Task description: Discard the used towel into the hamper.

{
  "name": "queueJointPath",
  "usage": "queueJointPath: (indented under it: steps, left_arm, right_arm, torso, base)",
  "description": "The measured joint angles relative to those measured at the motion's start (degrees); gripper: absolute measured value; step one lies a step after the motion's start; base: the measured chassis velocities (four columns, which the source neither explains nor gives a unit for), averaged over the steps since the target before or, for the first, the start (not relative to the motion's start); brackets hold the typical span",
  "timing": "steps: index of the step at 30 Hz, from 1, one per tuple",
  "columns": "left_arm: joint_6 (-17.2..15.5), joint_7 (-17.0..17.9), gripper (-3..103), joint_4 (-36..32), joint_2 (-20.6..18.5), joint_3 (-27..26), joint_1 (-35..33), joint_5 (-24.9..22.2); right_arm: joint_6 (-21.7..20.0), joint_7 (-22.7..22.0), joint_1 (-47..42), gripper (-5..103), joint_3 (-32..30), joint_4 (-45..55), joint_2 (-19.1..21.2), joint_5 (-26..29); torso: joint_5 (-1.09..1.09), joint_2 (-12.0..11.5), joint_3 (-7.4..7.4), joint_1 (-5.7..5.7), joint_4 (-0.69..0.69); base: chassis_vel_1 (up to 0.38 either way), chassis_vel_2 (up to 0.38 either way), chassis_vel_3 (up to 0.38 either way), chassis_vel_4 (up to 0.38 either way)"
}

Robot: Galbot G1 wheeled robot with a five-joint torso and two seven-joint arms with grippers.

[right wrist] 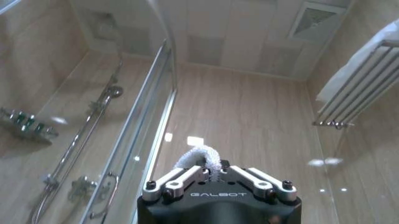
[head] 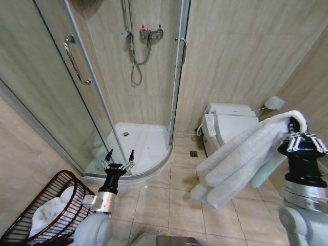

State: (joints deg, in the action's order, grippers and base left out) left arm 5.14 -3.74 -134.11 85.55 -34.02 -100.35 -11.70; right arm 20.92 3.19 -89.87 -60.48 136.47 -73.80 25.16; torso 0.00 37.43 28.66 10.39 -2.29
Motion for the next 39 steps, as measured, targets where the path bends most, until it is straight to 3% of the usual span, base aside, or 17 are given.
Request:
queueJointPath:
  steps: [8,15,39]
  left_arm:
    - [0.0,0.0,100,0.0,0.0,0.0,0.0,0.0]
    - [0.0,0.0,100,0.0,0.0,0.0,0.0,0.0]
    - [0.0,0.0,100,0.0,0.0,0.0,0.0,0.0]
  right_arm:
    - [-2.74,-3.15,0.01,3,1.02,2.85,0.43,8.98]
    - [-3.82,-4.39,0.27,3,1.15,4.27,1.26,13.67]
    - [-3.22,-3.62,0.38,3,0.67,4.38,1.27,13.08]
  torso:
    - [0.0,2.09,1.19,0.9,0.0]
    - [0.0,3.79,2.17,1.62,0.0]
    - [0.0,9.65,5.47,4.17,0.0]
  base:
    - [0.0,0.0,0.0,0.0]
    - [0.0,0.0,0.0,0.0]
    - [0.0,0.0,0.0,0.0]
